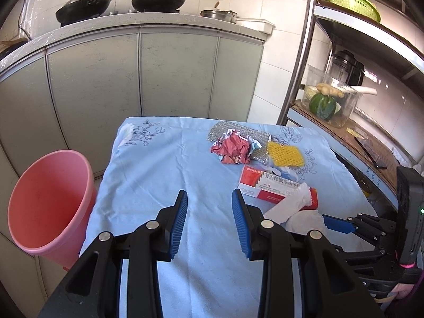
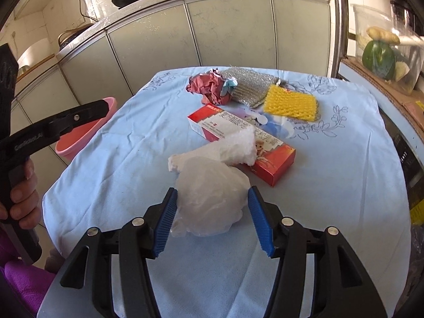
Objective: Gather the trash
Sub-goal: 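Grasp the crumpled white plastic bag with the right gripper, then grasp the white foam strip with the left gripper while the right lifts the white bag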
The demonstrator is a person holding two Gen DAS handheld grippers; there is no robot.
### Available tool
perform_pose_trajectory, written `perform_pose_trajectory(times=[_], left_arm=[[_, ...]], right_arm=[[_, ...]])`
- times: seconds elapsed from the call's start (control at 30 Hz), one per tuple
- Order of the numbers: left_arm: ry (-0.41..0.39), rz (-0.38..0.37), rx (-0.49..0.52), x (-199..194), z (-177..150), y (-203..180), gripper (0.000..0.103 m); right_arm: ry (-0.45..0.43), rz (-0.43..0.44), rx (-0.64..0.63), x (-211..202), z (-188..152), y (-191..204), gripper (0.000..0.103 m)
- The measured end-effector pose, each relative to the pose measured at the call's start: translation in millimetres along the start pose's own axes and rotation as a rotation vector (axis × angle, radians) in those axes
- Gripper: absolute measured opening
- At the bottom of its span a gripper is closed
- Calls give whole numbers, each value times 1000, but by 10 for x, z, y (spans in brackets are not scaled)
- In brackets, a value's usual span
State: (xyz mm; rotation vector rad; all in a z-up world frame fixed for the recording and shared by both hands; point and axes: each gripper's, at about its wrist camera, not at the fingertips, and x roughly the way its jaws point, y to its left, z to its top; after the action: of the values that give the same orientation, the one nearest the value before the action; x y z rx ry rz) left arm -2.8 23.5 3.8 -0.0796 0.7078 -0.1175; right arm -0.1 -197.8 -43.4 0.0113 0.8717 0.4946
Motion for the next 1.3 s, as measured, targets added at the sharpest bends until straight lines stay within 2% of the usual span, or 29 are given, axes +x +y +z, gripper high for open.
perform_pose_trajectory(times=[0.1,0.13,0.17,0.27,0.5,0.73,0.83,0.9,1.03,1.3], left_arm=[[20,-24,21,50,-10,-66,34],[26,-30,28,66,-14,-89,34],[30,-35,34,82,-14,-112,34],[55,-69,60,138,-22,-203,34],[102,-141,160,283,-54,-482,34],[187,-215,244,572,-59,-707,34],[227,-252,285,675,-71,-778,35],[238,-248,319,736,-88,-830,40],[255,-220,376,852,-106,-905,42],[277,-209,369,987,-88,-906,42]], right_arm=[[14,19,32,36,-10,-72,56],[14,24,39,35,-17,-88,53],[10,30,45,24,-23,-102,44],[-7,24,49,-23,-36,-132,40],[-78,-15,85,-243,-63,-259,38],[-157,-142,93,-411,-79,-379,38],[-172,-163,116,-429,-58,-478,38],[-176,-173,132,-419,-50,-539,38],[-175,-175,150,-375,-78,-603,38],[-173,-140,192,-351,-98,-664,38]])
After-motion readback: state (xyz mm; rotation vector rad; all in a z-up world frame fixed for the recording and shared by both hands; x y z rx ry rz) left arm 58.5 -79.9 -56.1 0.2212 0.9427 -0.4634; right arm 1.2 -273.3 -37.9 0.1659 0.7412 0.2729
